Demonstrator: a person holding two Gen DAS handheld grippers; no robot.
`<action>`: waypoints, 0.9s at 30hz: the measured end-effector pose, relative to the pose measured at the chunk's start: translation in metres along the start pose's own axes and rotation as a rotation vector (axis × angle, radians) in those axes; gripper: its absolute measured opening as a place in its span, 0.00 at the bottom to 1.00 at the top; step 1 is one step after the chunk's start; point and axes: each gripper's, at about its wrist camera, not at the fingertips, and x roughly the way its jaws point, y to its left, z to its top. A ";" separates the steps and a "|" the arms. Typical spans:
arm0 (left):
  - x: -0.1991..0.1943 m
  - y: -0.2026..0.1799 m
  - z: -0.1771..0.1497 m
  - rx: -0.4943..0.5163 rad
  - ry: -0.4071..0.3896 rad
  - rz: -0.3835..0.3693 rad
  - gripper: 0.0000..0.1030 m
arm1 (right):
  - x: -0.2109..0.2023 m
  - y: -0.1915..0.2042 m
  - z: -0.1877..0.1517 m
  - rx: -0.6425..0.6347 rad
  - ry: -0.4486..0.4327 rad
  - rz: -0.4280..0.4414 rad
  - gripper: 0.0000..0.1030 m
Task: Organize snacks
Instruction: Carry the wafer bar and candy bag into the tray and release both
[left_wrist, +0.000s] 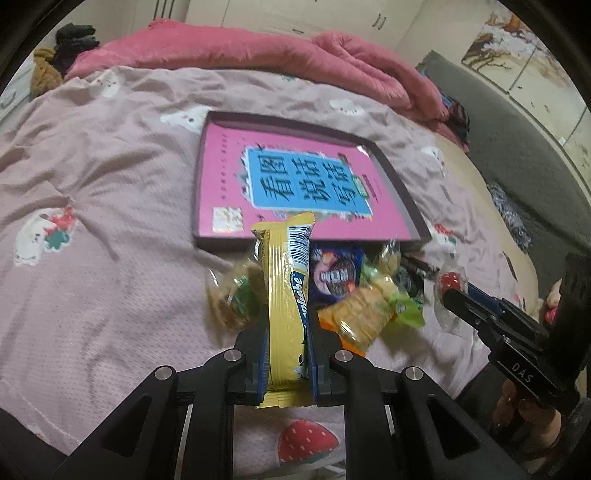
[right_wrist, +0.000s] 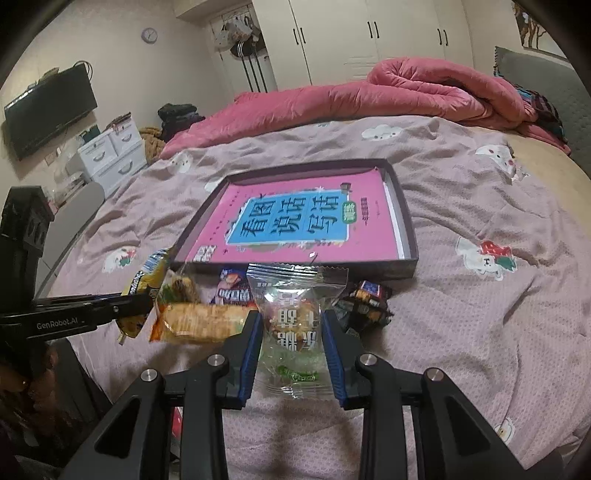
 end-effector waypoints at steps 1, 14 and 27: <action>-0.002 0.001 0.002 -0.003 -0.007 0.001 0.16 | -0.001 -0.001 0.002 0.002 -0.008 0.000 0.32; -0.003 0.011 0.047 -0.044 -0.082 0.012 0.16 | 0.013 -0.014 0.038 0.036 -0.081 -0.017 0.32; 0.031 0.016 0.081 -0.060 -0.080 0.050 0.16 | 0.043 -0.033 0.066 0.085 -0.094 -0.051 0.32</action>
